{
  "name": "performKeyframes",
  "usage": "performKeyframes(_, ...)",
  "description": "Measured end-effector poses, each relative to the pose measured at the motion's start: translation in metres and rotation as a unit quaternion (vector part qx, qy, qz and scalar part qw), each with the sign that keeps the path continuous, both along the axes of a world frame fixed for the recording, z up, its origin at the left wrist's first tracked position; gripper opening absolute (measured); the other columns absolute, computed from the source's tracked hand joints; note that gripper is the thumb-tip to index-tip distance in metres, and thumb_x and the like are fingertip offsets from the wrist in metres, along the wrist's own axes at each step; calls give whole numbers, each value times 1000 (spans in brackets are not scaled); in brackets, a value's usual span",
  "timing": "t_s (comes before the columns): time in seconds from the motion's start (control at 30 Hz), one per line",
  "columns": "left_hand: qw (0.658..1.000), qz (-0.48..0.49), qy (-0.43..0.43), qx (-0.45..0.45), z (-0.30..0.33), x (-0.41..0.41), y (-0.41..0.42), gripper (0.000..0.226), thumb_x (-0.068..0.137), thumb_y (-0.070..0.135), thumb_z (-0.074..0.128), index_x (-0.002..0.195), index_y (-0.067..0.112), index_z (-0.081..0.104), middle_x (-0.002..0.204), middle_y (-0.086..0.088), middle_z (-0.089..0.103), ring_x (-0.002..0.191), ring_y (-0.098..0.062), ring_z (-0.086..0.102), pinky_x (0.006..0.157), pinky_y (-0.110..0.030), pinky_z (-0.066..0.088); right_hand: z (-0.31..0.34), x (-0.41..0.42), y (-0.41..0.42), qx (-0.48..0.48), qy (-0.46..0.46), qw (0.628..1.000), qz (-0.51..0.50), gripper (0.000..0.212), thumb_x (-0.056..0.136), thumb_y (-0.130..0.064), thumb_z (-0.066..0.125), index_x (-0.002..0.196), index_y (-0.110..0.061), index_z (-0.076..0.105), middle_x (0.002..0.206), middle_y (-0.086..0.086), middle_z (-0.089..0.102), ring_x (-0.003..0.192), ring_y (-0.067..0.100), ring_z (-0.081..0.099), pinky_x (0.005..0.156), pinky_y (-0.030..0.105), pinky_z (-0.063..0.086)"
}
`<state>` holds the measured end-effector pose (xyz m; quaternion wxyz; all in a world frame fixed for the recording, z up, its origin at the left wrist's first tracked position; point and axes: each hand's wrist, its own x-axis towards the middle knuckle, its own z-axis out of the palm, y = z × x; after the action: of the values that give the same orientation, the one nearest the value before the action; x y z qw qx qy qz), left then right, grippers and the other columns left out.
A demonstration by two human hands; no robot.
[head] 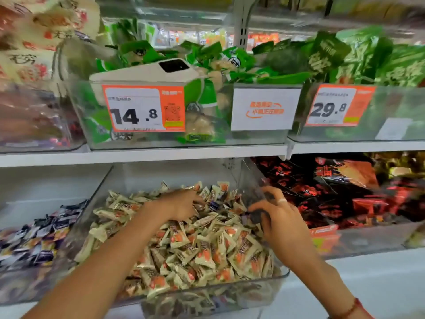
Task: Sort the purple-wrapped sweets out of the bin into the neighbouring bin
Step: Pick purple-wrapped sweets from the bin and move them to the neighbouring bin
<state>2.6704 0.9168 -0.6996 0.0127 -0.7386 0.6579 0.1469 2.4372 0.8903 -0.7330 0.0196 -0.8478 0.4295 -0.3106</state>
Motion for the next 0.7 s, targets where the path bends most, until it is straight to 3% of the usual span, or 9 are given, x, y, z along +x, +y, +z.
performKeyframes(0.07,999,-11,-13,41,9,9,-5,47,90,15,58,134,33,52,144,1,45,118,-21,53,84,-23,42,2,0,3,-11,8,1000,3,33,74,10,67,88,-20,72,129,12,53,77,38,61,67,41,51)
performKeyframes(0.13,999,-26,-38,22,12,17,-4,40,84,27,70,123,36,62,130,6,58,111,-17,57,88,-27,47,5,1,5,-17,18,1000,3,32,74,9,66,88,-19,72,129,14,52,77,37,61,68,41,49)
performKeyframes(0.23,993,-32,-79,-81,3,19,8,26,81,40,72,106,40,69,116,10,65,104,-17,59,82,-30,48,5,1,5,-15,30,999,8,29,75,9,66,88,-16,72,128,16,53,74,37,62,65,38,46)
performKeyframes(0.37,972,-16,-82,-218,-4,16,25,26,84,46,65,109,37,68,114,11,66,103,-14,60,81,-31,46,7,-2,6,-38,14,999,11,16,83,-2,67,93,-13,72,121,13,59,75,33,63,62,30,39)
performKeyframes(0.43,954,30,17,-299,3,12,36,27,81,47,67,105,34,71,104,13,70,92,-8,65,80,-29,51,11,-4,7,-88,-16,996,13,13,85,-12,67,97,-14,70,109,6,65,88,30,62,72,34,46)
performKeyframes(0.5,919,59,214,-326,15,-2,47,23,77,45,70,97,33,72,90,13,73,80,0,67,77,-23,54,19,-2,15,-118,-65,991,13,17,89,-27,60,100,-17,70,101,0,67,99,25,59,83,39,47)
performKeyframes(0.57,882,37,373,-286,25,-23,54,15,77,37,72,91,31,72,82,9,74,76,-2,69,75,-16,53,31,9,28,-47,-123,990,41,32,92,-45,51,104,-21,69,99,-8,66,99,15,57,83,34,47)
performKeyframes(0.6,870,20,411,-272,29,-32,55,13,78,32,72,91,30,71,81,9,74,76,-3,70,72,-14,53,36,16,32,21,-159,984,77,34,93,-52,48,102,-26,68,93,-14,66,92,9,58,79,32,48)
performKeyframes(0.7,842,-4,471,-261,35,-49,51,16,81,21,71,97,21,72,87,9,74,81,-4,70,70,-11,50,45,33,32,156,-293,926,178,24,95,-42,52,92,-24,69,78,-14,68,77,3,63,72,28,50)
